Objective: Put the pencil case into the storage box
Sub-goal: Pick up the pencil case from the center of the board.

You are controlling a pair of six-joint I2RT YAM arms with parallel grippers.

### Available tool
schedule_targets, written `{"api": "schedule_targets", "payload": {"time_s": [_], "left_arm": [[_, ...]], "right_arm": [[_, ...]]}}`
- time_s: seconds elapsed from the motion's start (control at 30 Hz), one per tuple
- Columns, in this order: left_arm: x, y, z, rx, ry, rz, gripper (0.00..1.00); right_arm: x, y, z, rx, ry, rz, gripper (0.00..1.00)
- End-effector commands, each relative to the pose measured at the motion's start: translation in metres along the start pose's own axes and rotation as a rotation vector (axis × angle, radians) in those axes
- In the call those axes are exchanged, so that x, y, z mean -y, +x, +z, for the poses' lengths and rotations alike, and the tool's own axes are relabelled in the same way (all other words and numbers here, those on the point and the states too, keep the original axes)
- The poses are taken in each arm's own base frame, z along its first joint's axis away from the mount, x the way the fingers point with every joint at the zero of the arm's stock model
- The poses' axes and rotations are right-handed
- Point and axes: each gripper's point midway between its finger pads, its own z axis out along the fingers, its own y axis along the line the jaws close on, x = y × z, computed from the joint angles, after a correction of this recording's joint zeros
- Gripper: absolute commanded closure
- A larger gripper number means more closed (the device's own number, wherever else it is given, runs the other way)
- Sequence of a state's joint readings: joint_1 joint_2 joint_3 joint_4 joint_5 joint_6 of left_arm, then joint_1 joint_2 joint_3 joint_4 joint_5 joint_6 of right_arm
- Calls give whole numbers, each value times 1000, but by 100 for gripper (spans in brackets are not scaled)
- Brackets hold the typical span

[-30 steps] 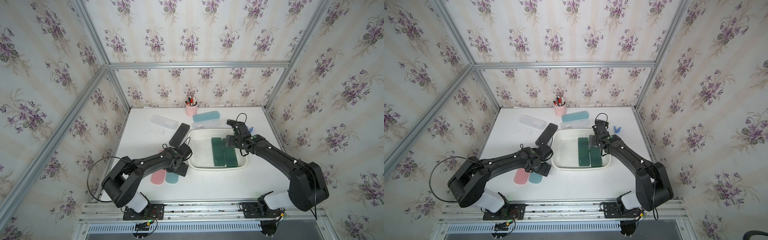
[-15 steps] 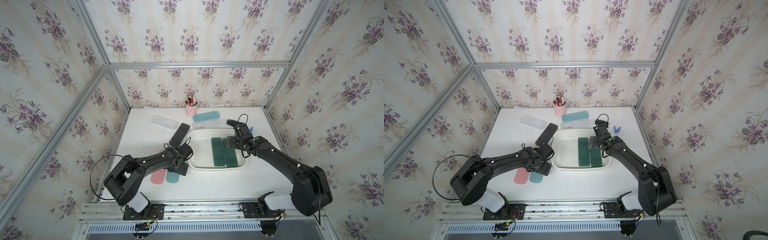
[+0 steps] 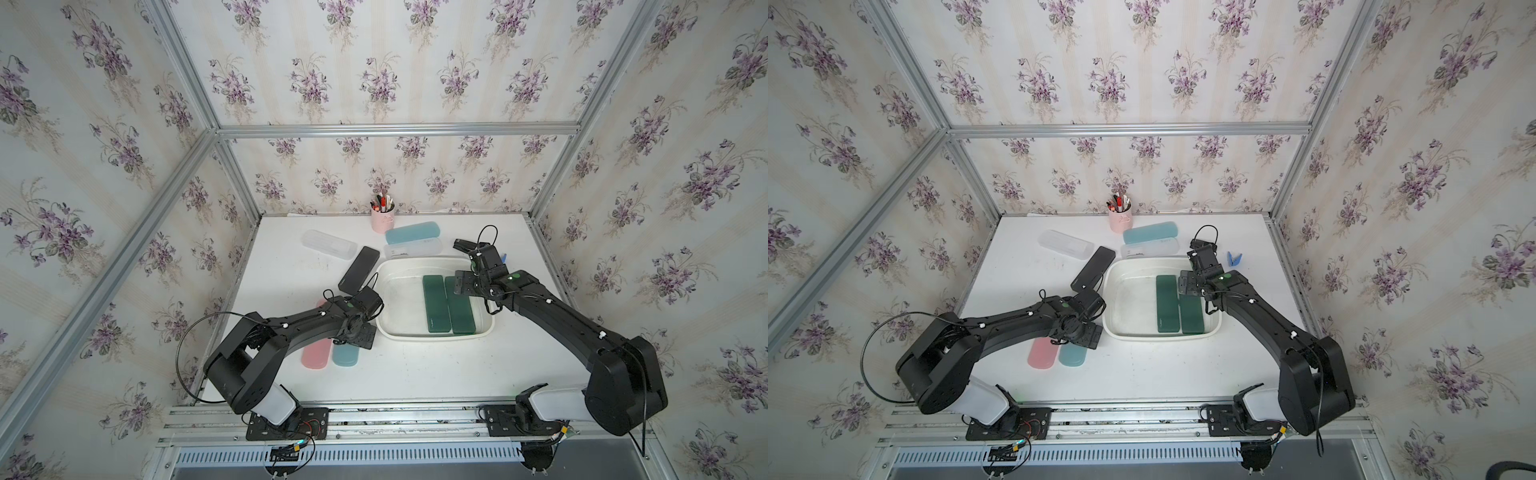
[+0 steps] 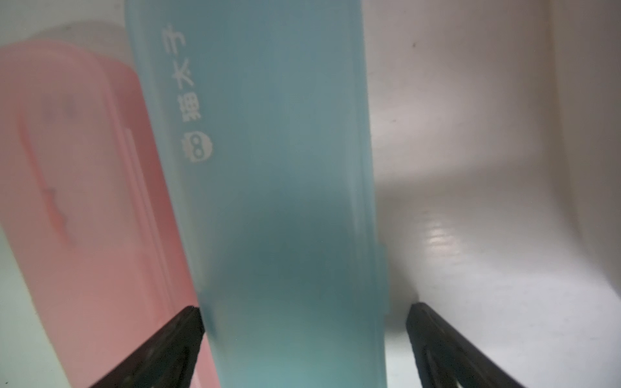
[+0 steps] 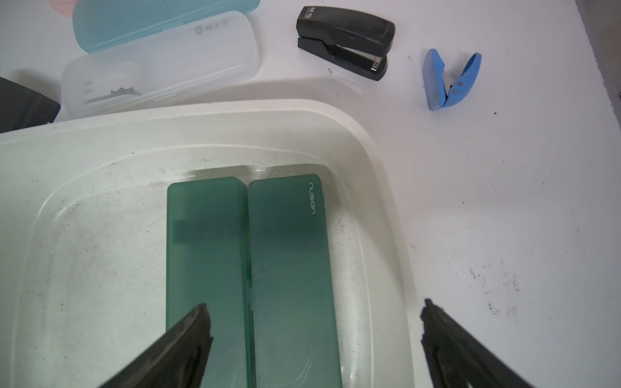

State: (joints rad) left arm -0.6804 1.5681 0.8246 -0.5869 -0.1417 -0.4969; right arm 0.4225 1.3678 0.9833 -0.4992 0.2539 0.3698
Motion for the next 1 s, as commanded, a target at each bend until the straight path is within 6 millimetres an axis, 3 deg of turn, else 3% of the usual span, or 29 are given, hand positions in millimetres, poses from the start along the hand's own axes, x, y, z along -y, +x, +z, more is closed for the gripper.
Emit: {"api": "schedule_targets", "payload": {"time_s": [0.0,0.33,0.63,0.97], "left_arm": [[1,3,8,-15,6,-6,1],[-11,-1,20,-30,1,-55,1],[-8,7,40,-82,-7,-65,1],[-11,18,36,-94,-4,-89,5]], "right_arm": [[6,-3,-6,9,28,-8,0],[6,-8,-11,16,29,-15,0],[10,-7,-15,21,44,-26,0],[12,-6,-20,32,39,-29,0]]}}
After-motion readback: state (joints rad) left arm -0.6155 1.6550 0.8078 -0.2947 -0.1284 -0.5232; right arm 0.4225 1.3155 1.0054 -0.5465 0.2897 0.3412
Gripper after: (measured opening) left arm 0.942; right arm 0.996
